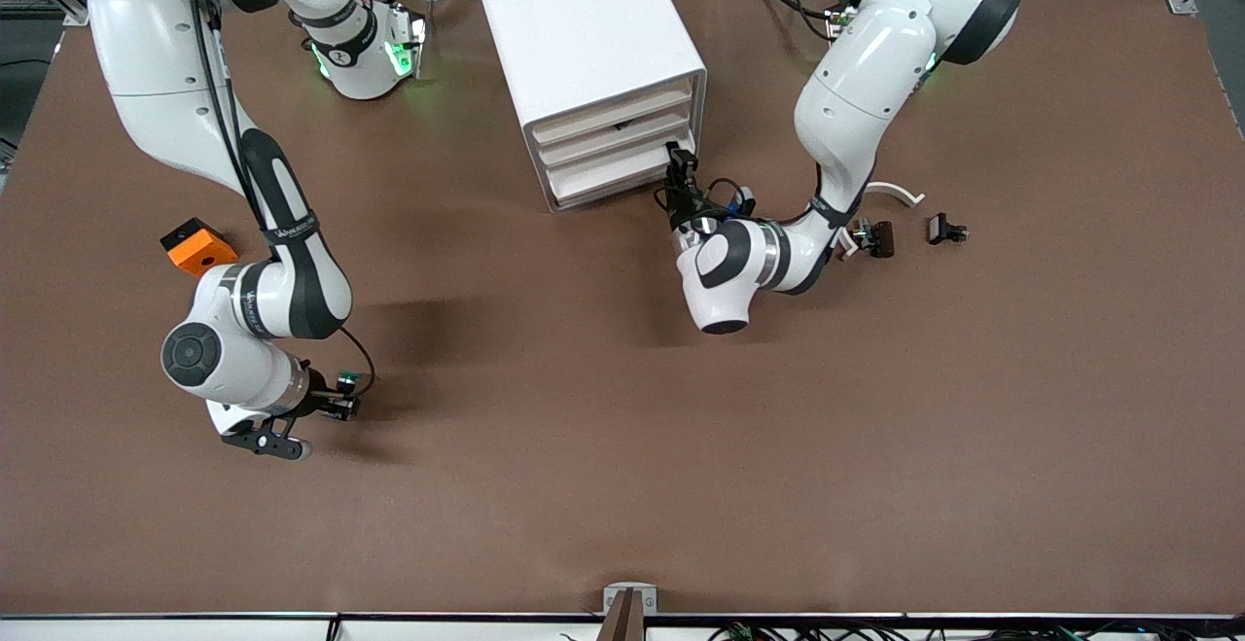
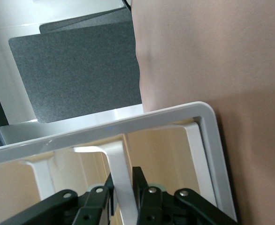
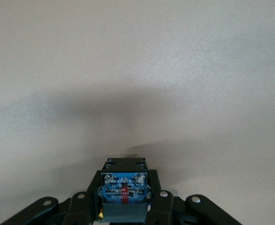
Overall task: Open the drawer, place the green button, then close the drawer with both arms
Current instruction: 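Grasp the cabinet drawer front with the left gripper, then pull the drawer open with the left gripper while the right gripper carries the button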
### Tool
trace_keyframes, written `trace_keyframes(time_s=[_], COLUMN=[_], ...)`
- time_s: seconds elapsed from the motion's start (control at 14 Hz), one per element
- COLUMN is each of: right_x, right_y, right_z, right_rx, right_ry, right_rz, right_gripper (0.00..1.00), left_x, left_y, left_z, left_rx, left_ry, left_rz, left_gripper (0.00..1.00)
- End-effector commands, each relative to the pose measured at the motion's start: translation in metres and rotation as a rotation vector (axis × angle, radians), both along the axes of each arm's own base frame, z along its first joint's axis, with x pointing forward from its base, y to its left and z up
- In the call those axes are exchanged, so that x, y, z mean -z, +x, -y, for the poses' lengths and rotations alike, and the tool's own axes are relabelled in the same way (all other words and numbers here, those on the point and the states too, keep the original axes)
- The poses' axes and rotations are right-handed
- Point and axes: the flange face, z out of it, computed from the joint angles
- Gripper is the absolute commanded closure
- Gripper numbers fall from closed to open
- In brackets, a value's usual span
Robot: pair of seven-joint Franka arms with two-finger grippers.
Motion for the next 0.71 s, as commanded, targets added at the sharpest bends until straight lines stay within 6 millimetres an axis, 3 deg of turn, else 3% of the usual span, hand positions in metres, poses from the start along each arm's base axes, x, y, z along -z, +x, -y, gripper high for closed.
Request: trace_keyframes(time_s=[0.0,0.14,0.36,0.64], right_x=[-0.013,-0.023,-0.057,-0.112], right_y=[0.002,-0.001,-0.016,-0.063], right_z=[-0.009,-0.024,-0.073,-0.175], right_rx=[0.066,0.098,0.218,0.388], right_ry=[0.016,0.019,0.019,0.020], right_rz=[0.000,-0.022,-0.067,-0.081], right_gripper=[1.00,1.00,1.00,1.00], left_x=[-0.011,-0.015,-0.020,-0.029], left_y=[0.023,0.037,0.056,0.087], left_z=[-0.007,-0.016,-0.030,-0.050], left_rx=[-0.047,-0.074,-0.111,-0.173], left_ry=[-0.020,-0.026,-0.036,-0.051], left_rz=[0.013,0.023,0.039,0.084], left_gripper=[0.82,0.82,0.80,0.80])
